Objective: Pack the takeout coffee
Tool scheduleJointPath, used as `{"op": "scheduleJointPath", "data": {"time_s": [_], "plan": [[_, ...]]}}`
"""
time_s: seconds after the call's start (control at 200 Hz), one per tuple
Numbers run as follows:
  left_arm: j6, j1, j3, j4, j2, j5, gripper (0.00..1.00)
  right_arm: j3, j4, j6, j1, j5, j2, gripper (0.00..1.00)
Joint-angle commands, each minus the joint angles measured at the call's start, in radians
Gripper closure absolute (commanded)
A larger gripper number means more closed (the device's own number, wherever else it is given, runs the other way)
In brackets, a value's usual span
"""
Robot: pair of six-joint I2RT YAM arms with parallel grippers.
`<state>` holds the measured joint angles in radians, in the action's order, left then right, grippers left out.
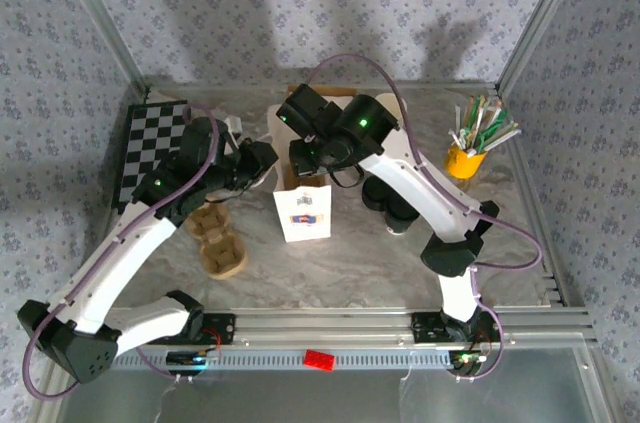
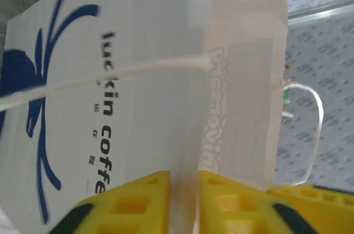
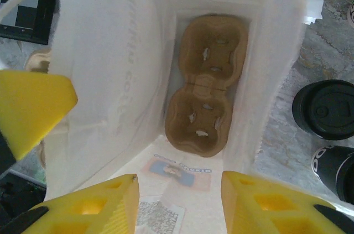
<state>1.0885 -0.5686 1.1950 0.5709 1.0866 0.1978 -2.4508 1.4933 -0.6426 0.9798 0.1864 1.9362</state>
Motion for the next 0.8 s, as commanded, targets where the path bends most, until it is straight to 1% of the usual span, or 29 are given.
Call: {"op": "scheduleJointPath", "data": {"time_s": [0.0, 0.135, 0.32, 0.46, 0.56, 0.725, 0.795], "plan": [[-0.08, 0.005, 0.08, 0.124, 0.003, -0.019, 0.68, 0.006, 0.003, 0.005, 0.003, -0.007, 0.007, 0.56], [-0.144, 0.004, 0.174, 0.261, 0.039, -0.039, 0.64, 0.005, 0.001, 0.005, 0.004, -0.007, 0.007, 0.56], [-0.218, 0.005, 0.271, 0.389, 0.119, -0.042, 0.59, 0.004, 0.002, 0.004, 0.005, -0.006, 0.006, 0.56], [-0.248, 0.004, 0.278, 0.399, 0.152, -0.04, 0.59, 0.004, 0.004, 0.005, 0.007, -0.005, 0.008, 0.56], [-0.264, 0.005, 0.277, 0.4, 0.166, -0.041, 0.63, 0.006, 0.005, 0.004, 0.009, -0.004, 0.006, 0.56], [-0.278, 0.004, 0.267, 0.359, 0.167, -0.022, 0.76, 0.004, 0.006, 0.004, 0.011, -0.002, 0.0, 0.56], [-0.281, 0.005, 0.271, 0.351, 0.17, -0.028, 0.84, 0.005, 0.002, 0.005, 0.013, -0.001, -0.003, 0.56]]}}
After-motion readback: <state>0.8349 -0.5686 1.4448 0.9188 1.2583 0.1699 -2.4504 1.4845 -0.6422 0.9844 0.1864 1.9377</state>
